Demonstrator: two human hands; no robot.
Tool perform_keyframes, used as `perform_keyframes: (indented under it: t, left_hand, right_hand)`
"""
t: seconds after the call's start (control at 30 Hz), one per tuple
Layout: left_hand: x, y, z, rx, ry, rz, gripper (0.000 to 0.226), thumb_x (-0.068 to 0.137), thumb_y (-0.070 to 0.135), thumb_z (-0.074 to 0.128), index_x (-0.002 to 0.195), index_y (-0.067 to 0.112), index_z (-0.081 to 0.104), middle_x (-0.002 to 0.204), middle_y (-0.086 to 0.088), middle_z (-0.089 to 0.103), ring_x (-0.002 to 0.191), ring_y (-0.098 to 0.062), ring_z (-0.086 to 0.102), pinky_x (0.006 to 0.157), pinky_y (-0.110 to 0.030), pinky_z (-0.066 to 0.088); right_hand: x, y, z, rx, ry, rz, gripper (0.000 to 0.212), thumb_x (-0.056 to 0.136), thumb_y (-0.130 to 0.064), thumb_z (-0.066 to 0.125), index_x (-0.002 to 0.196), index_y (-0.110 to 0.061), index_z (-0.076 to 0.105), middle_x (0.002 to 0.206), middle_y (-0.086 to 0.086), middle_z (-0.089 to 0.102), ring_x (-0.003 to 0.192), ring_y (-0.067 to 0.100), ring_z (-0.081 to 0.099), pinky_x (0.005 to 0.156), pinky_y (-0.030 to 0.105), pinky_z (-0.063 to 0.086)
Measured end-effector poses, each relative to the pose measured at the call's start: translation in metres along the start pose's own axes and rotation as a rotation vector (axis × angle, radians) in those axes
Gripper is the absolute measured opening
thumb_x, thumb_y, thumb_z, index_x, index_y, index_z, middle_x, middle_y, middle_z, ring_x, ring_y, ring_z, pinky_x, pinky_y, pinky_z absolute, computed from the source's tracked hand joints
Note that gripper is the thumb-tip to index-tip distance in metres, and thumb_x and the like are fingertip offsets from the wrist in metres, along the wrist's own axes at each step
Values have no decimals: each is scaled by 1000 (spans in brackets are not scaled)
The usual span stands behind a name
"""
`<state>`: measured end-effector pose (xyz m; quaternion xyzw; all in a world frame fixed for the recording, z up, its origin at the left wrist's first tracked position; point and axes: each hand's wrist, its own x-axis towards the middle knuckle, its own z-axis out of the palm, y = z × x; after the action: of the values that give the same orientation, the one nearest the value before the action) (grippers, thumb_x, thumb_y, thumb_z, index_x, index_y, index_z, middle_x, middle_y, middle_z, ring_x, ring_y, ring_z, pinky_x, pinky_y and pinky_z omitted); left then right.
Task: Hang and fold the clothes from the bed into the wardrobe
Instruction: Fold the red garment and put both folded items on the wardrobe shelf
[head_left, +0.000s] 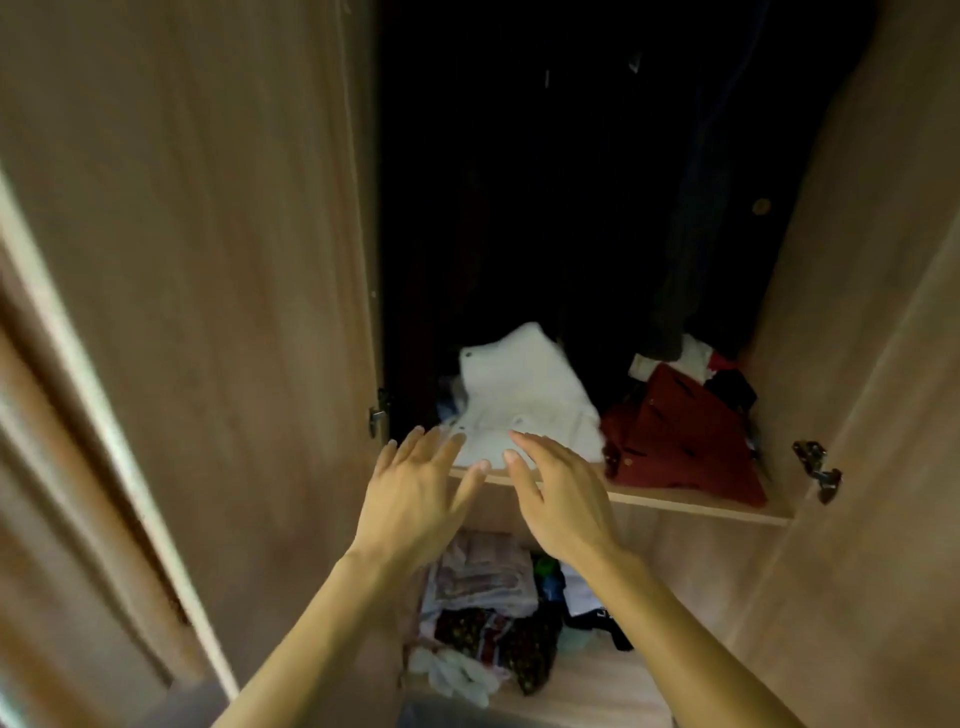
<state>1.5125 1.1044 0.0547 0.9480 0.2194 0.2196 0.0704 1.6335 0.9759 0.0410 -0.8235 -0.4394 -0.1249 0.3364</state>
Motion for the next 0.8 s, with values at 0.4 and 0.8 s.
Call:
perform_keyframes:
  t: [0.4, 0.8]
  left_hand:
    - [-112, -57, -107, 225, 118, -348, 59, 91, 66, 31, 120, 21, 55, 118, 0, 62, 110, -23, 57, 83, -37, 48]
    - [-109, -150, -144, 226, 89, -441, 74, 87, 73, 26, 124, 11, 40, 117, -8, 59, 108, -28, 57, 76, -40, 46]
  right_hand:
    - [-38, -130, 31, 249, -162, -194, 44, 98, -44, 37, 127, -20, 60, 131, -5, 58, 125, 14, 49, 106, 25, 33]
    - [-34, -228, 61, 155, -150, -237, 43, 99, -44, 35, 126, -21, 59, 128, -5, 60, 119, 14, 54, 103, 32, 41]
